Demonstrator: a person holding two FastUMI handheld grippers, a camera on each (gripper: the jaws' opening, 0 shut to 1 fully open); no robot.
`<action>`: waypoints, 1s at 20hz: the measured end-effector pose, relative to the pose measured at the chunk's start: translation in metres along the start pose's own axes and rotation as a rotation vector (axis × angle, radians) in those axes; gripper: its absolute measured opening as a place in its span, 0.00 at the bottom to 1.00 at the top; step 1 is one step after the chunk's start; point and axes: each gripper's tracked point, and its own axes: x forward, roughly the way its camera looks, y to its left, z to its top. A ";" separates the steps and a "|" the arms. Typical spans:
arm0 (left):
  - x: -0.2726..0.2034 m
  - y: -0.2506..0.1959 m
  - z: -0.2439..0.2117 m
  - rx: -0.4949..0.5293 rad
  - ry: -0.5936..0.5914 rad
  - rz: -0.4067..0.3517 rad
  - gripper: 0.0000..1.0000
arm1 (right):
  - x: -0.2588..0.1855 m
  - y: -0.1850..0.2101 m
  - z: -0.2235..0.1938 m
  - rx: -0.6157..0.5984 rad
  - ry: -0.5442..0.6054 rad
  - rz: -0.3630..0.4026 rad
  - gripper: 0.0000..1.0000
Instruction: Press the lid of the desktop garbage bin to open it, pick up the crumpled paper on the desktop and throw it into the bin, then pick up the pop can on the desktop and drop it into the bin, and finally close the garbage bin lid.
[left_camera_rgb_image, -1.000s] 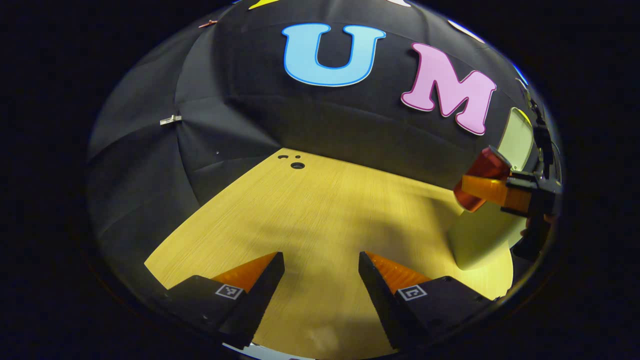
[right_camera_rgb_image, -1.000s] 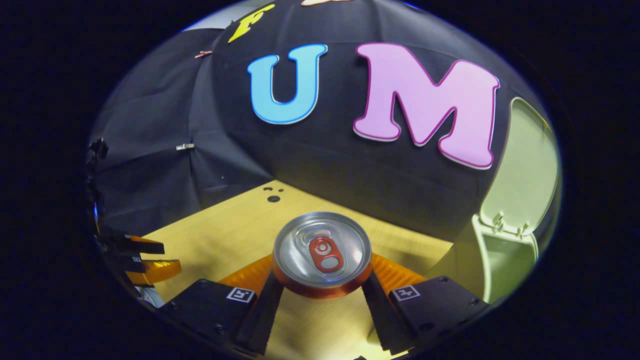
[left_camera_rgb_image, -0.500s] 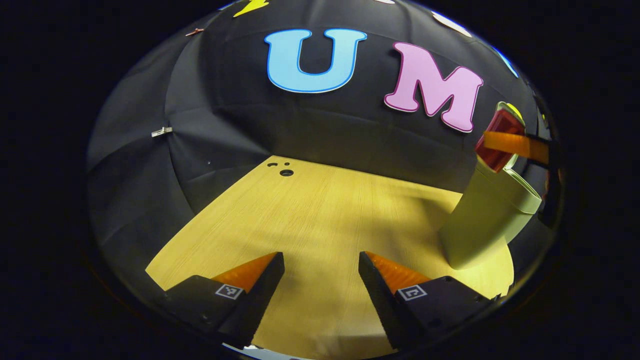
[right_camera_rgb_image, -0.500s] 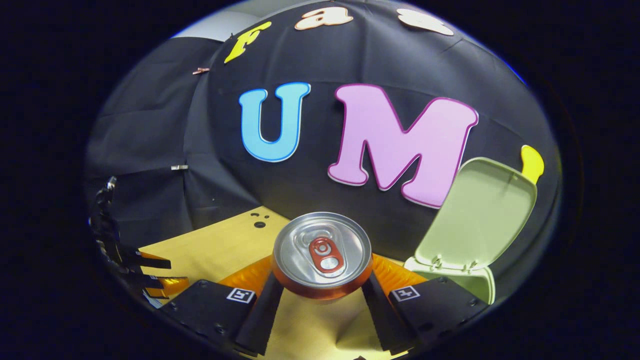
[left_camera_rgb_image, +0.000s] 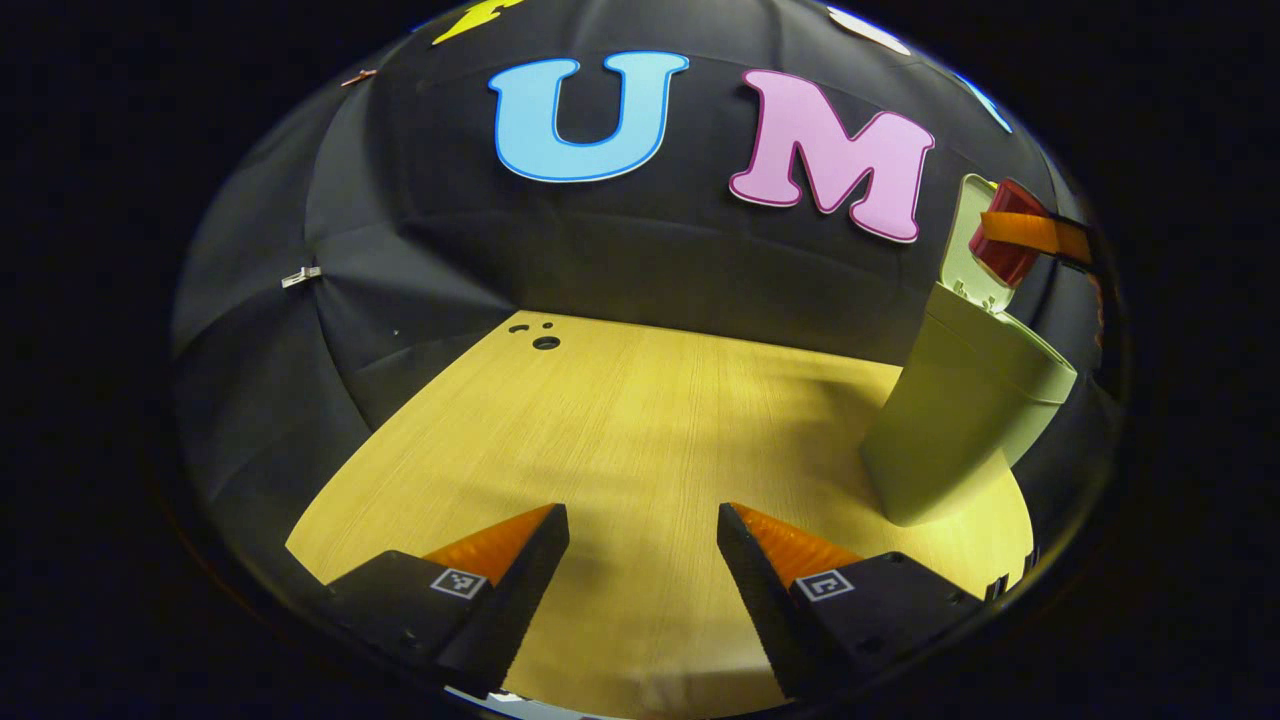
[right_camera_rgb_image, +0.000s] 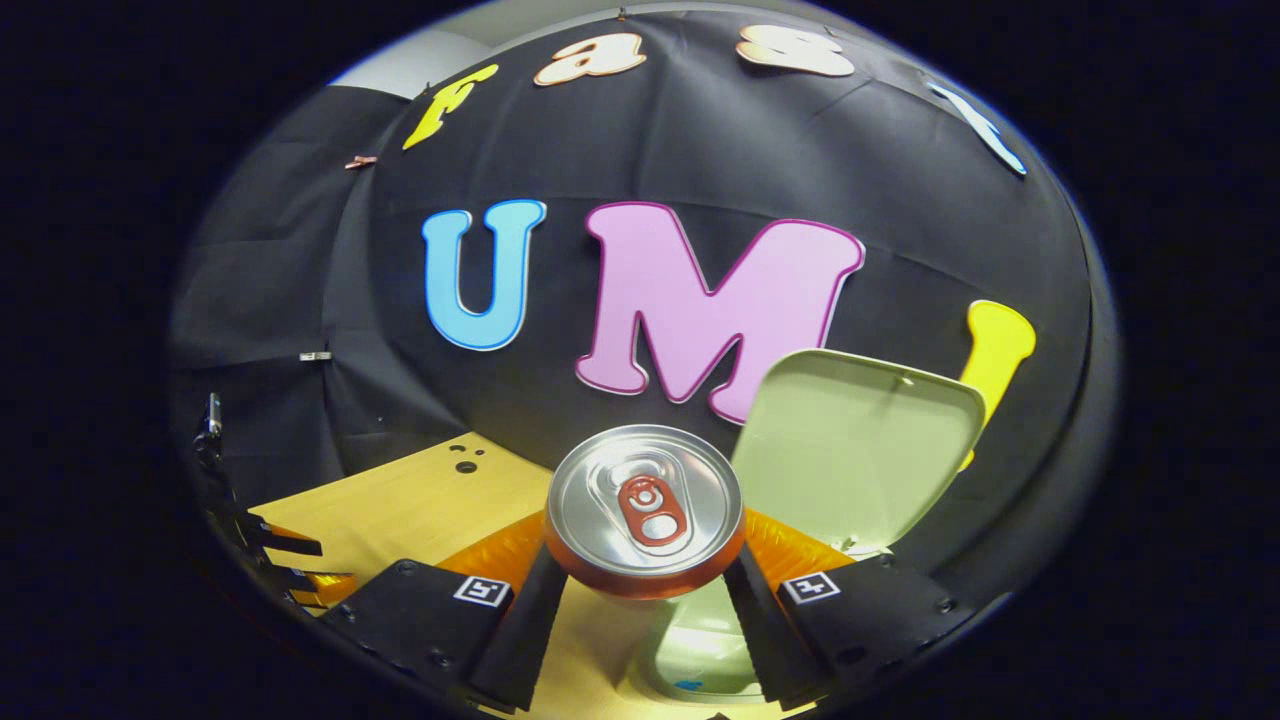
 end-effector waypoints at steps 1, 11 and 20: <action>-0.001 -0.002 -0.001 0.005 0.004 0.002 0.96 | -0.002 -0.008 0.000 0.010 -0.003 -0.011 0.83; -0.009 -0.015 -0.010 -0.056 0.021 0.091 0.96 | -0.005 -0.085 -0.035 0.047 0.036 -0.093 0.83; -0.023 -0.033 -0.015 -0.163 -0.003 0.131 0.96 | -0.010 -0.106 -0.078 0.056 0.096 -0.091 0.83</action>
